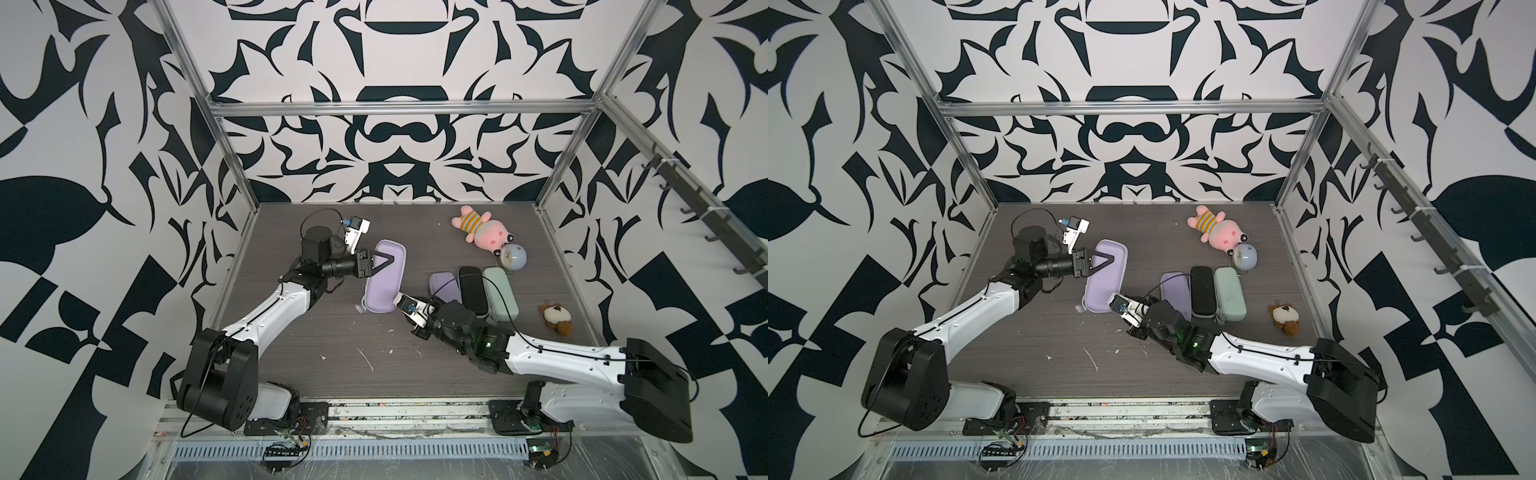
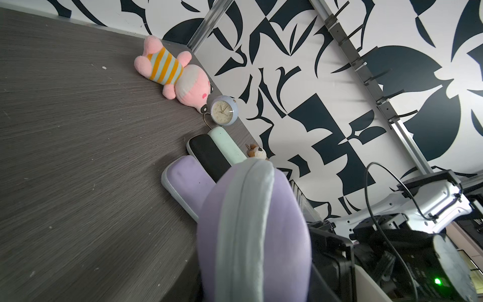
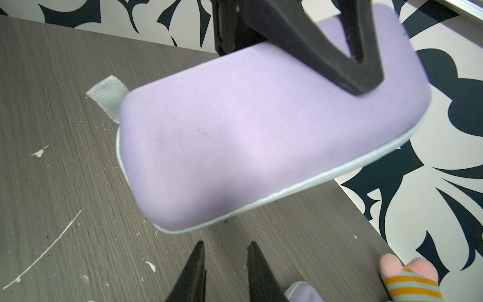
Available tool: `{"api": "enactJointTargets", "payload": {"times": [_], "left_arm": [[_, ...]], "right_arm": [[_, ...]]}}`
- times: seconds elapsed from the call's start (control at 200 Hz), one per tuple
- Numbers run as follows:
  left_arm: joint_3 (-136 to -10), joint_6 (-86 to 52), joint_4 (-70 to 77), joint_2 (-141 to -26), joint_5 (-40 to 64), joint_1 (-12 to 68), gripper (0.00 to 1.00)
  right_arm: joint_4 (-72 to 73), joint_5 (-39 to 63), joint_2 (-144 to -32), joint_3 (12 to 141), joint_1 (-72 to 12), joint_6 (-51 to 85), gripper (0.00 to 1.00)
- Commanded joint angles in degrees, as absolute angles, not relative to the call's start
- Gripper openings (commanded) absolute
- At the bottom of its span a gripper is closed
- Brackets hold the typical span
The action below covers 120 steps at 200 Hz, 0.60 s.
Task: Put umbrellas into zippered umbrella sleeves
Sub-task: Zip the zipper on the umbrella sleeve.
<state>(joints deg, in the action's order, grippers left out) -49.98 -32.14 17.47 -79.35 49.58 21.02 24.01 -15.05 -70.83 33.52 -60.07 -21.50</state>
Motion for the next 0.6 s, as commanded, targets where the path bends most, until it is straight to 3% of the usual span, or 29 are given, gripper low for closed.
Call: {"api": "enactJointTargets", "payload": {"times": [0.0,0.46,0.595], "left_arm": [[-52.83,-32.87,18.11,-78.98,51.48,21.26,0.06],[-52.82,-33.48,17.94,-80.13,51.33,22.31,0.03],[-52.69,-33.50,18.14,-80.50,51.04,22.42,0.03]], "right_arm": [[30.87,-16.76,-71.80,33.45,-60.38,-23.92,0.26],[39.15,-19.77,-77.03,35.46,-60.38,-24.39,0.26],[39.42,-18.98,-78.09,36.68,-60.38,-24.62,0.20]]}}
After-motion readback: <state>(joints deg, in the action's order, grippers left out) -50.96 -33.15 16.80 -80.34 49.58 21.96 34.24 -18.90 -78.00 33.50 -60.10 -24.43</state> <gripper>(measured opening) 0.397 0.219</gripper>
